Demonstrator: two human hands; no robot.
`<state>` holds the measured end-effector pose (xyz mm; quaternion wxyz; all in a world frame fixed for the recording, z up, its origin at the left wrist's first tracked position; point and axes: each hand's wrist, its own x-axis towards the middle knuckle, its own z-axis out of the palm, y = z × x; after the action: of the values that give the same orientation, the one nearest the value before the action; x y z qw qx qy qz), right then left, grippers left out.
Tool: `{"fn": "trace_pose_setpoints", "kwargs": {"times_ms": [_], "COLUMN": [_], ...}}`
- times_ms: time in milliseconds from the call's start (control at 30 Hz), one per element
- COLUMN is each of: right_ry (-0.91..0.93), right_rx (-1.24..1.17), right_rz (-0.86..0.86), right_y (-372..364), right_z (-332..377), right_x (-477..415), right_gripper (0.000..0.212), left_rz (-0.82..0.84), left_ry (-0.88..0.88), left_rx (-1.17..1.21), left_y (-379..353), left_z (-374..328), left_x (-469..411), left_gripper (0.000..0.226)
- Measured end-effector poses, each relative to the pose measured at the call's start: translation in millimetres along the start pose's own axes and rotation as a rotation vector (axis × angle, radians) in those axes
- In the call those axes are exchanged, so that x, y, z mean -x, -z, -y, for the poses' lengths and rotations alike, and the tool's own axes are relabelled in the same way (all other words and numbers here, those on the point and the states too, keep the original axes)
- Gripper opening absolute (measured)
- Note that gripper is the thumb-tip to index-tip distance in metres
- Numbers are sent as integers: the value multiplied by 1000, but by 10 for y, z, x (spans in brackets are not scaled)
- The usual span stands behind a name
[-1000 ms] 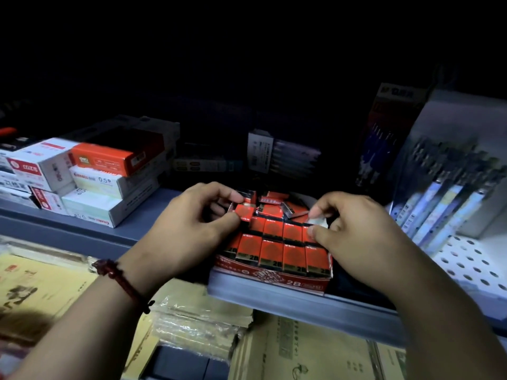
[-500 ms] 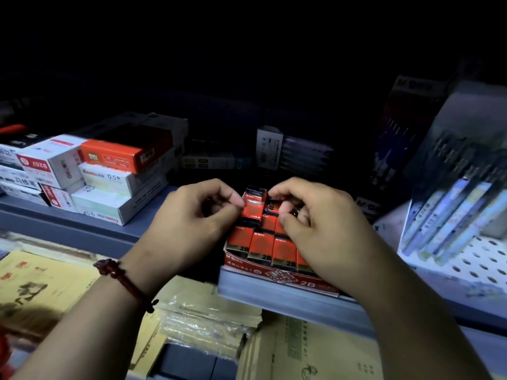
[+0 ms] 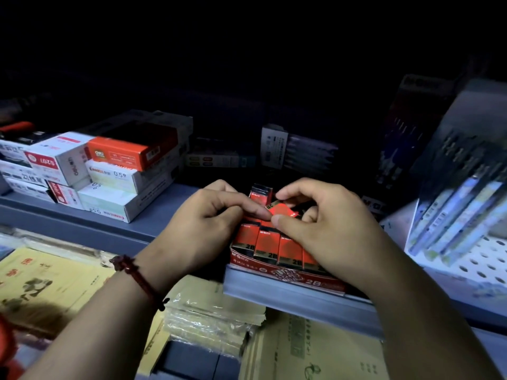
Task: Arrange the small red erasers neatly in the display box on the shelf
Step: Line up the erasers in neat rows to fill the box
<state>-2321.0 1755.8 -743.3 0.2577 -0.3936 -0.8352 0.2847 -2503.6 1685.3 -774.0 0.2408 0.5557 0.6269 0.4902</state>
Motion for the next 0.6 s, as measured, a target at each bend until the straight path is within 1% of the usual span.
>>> {"fn": "trace_pose_setpoints", "kwargs": {"times_ms": [100,200,267,400,467,600], "right_ry": [-27,-56,-53,2,-8,6], "right_rx": [20,16,47,258,275,234], "right_rz": [-40,-73,-45,59,82,101], "right_y": [-19,-24,9,116,175,211], "right_z": [-8,-15,-1,32,34,34], "right_x": [-4,-21,-14,25,39,66], "right_gripper": [27,29,28,26,24,24], "left_rz": [21,14,-2,-1,-12,-27], "left_ry": [11,5,2,3,0,0], "left_rx": [29,11,9,18,-15,-43], "left_y": [-3,-20,-24,-29,-35,-46], "left_z": [12,41,72,111,113,100], "left_x": [-4,0,-4,-10,-13,-20], "left_gripper": [56,48,42,39,37,35]}}
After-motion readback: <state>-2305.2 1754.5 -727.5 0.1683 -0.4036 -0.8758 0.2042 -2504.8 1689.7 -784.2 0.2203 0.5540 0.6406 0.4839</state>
